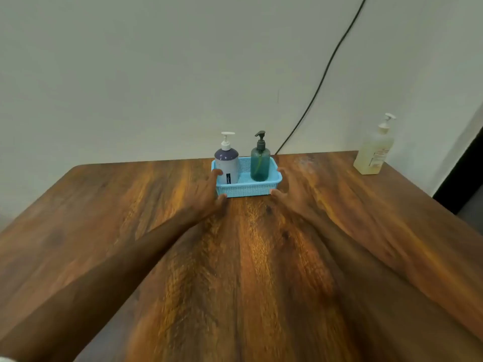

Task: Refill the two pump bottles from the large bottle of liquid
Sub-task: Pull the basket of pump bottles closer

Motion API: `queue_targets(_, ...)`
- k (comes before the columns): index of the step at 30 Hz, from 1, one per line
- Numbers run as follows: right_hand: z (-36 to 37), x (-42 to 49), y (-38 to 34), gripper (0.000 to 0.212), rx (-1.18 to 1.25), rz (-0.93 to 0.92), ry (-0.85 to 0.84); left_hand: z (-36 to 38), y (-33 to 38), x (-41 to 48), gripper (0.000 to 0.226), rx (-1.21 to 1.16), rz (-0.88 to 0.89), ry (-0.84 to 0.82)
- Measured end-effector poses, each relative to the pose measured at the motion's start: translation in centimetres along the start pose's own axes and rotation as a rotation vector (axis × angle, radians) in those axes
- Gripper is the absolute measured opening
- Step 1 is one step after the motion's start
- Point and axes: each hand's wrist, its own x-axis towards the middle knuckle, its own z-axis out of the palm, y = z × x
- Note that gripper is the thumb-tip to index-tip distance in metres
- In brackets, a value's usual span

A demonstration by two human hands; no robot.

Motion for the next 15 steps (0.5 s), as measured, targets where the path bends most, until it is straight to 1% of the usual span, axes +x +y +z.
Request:
queue_targets(2, 0.2, 0.8, -0.4, 0.048, 0.003, 0.001, -0.095, 0.2, 0.2, 0.7, 0.048, 0.054, -0.100, -0.039)
queue_targets(4, 0.7, 1.4, -0.4, 0.036, -0.064, 0.035, -0.187, 0.5, -0.1, 1.2, 0.041, 0.020, -0.161, -0.026)
queue_targets(6, 1.3, 1.9, -0.3, 0.027, -0.074, 0.062, -0.160, 0.6, -0.3, 1.6, 0.032, -0.038, -0.191, 0.012)
queue_targets(8, 1.4, 2.1, -0.2, 0.023, -0.074, 0.063, -0.100, 0.4, -0.5, 1.7, 0.026, -0.038, -0.170, 0.041)
queue_targets(10, 1.1, 1.8, -0.4, 0.022, -0.057, 0.038, -0.074, 0.2, -0.6, 1.4, 0.025, -0.029, -0.150, 0.054)
queue_targets(15, -0.2, -0.5, -1.0, 0.018, 0.001, -0.013, -0.034, -1.0, 0.1, -1.3, 0.028, -0.090, -0.088, 0.105)
